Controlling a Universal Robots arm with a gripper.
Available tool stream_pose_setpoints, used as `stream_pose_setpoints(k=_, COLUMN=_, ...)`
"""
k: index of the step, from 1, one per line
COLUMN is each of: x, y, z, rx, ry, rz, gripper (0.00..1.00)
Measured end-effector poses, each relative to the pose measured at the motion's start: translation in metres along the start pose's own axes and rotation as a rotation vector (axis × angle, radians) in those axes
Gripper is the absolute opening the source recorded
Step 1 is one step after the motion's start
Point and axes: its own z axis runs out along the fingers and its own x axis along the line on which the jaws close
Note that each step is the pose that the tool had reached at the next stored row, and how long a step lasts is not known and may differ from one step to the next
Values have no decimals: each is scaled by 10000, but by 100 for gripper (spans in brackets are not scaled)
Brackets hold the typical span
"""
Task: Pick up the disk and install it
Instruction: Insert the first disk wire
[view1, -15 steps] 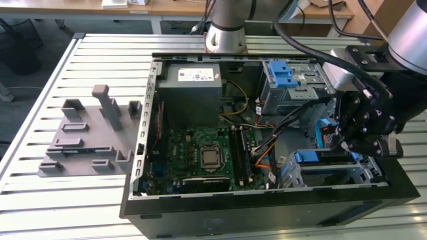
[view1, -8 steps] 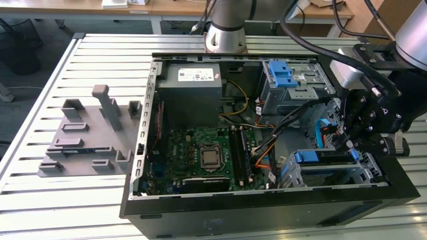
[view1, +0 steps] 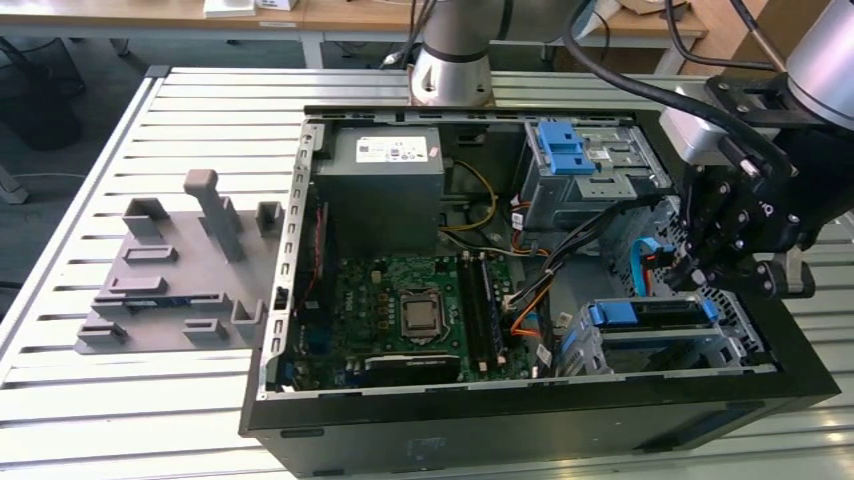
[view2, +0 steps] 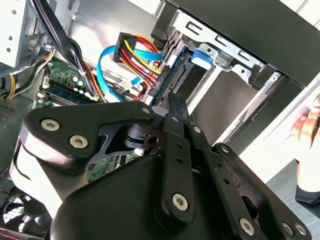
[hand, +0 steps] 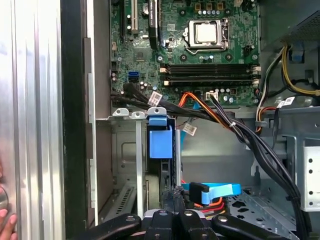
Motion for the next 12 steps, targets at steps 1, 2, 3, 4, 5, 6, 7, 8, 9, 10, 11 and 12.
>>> stream_pose_setpoints(k=1, x=-5, y=0, z=0, rx=9, ry=0, rz=-1, gripper=11)
stream_pose_setpoints(k=2, x=-9, y=-1, z=-1, rx=24, ry=0, rz=-2, gripper=11)
stream_pose_setpoints(k=3, x=-12, y=0, z=-1, rx=43, ry=0, rz=-1, gripper=11)
stream_pose_setpoints(k=4, x=-15, y=0, z=-1, rx=62, ry=-2, rz=-2, gripper=11)
stream_pose_setpoints(k=5, x=-18, y=0, z=-2, rx=76, ry=-2, rz=-1, gripper=11)
stream_pose_setpoints(k=6, x=-22, y=0, z=-6, rx=86, ry=-3, rz=-1, gripper=11)
stream_pose_setpoints(k=7, x=-27, y=1, z=-16, rx=92, ry=-1, rz=-1, gripper=11)
stream_pose_setpoints(k=8, x=-32, y=1, z=-25, rx=98, ry=-2, rz=-1, gripper=11)
stream_pose_setpoints(k=9, x=-36, y=1, z=-33, rx=107, ry=-4, rz=-2, gripper=11)
stream_pose_setpoints(k=10, x=-40, y=1, z=-39, rx=115, ry=-6, rz=-1, gripper=11)
stream_pose_setpoints(k=11, x=-44, y=1, z=-46, rx=122, ry=-6, rz=-2, gripper=11)
stream_pose_setpoints(k=12, x=-53, y=2, z=-55, rx=131, ry=-7, rz=-2, gripper=11)
